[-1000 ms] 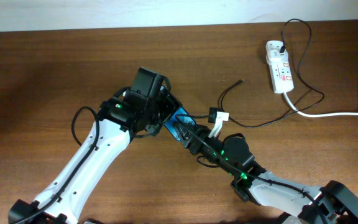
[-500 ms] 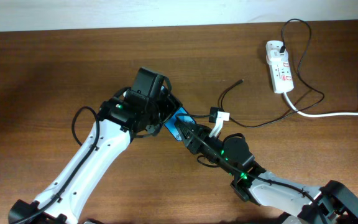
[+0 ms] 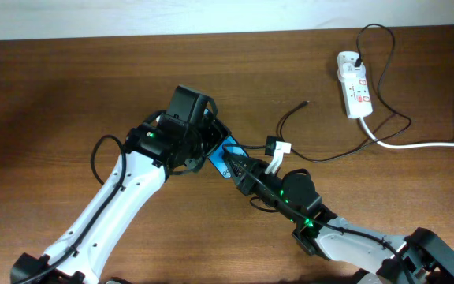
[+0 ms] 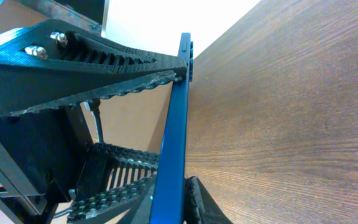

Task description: Plug charger to phone and switch on socket

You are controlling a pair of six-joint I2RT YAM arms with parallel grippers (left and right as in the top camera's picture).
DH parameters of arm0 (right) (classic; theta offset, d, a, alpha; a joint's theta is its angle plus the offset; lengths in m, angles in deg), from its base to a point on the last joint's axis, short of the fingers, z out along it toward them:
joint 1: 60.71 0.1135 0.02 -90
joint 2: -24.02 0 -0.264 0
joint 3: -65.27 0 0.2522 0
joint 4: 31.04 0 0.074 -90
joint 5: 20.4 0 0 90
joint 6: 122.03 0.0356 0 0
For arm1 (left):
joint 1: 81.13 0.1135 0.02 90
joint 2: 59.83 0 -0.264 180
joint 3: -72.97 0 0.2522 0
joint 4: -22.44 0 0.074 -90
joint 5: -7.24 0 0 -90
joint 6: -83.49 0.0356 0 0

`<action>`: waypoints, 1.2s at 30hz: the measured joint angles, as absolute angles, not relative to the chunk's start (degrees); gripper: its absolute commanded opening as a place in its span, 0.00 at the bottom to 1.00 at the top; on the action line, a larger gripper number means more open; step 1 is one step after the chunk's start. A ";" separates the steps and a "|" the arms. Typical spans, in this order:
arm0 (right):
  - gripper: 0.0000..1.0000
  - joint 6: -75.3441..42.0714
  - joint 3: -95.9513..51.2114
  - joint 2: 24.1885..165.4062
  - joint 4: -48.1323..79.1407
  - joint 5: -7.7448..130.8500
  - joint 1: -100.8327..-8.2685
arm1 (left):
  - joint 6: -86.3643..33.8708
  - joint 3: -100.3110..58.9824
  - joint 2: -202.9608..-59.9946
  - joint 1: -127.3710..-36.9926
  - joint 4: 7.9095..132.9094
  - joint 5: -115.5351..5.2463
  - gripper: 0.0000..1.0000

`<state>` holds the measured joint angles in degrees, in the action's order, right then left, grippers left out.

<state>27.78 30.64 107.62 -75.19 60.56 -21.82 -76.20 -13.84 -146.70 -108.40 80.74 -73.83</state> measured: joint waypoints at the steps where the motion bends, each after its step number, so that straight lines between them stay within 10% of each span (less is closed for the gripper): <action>1: 0.10 27.71 30.64 107.62 -75.15 60.56 -21.82 | -76.20 -13.84 -146.68 -108.40 80.74 -73.85 0.39; 8: 0.05 27.19 30.64 107.79 -74.71 60.78 -21.82 | -76.27 -13.84 -146.70 -108.51 80.98 -74.40 0.42; 25: 0.04 27.56 30.67 107.99 -74.47 59.86 -21.67 | -76.44 -13.84 -146.68 -108.49 82.86 -74.64 0.99; 36: 0.04 36.08 30.67 107.99 -70.95 55.68 -25.16 | -68.68 -13.84 -146.70 -108.51 83.73 -74.47 1.00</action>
<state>36.08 30.67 107.99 -70.95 55.68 -25.16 -68.68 -13.84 -146.70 -108.51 83.73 -74.47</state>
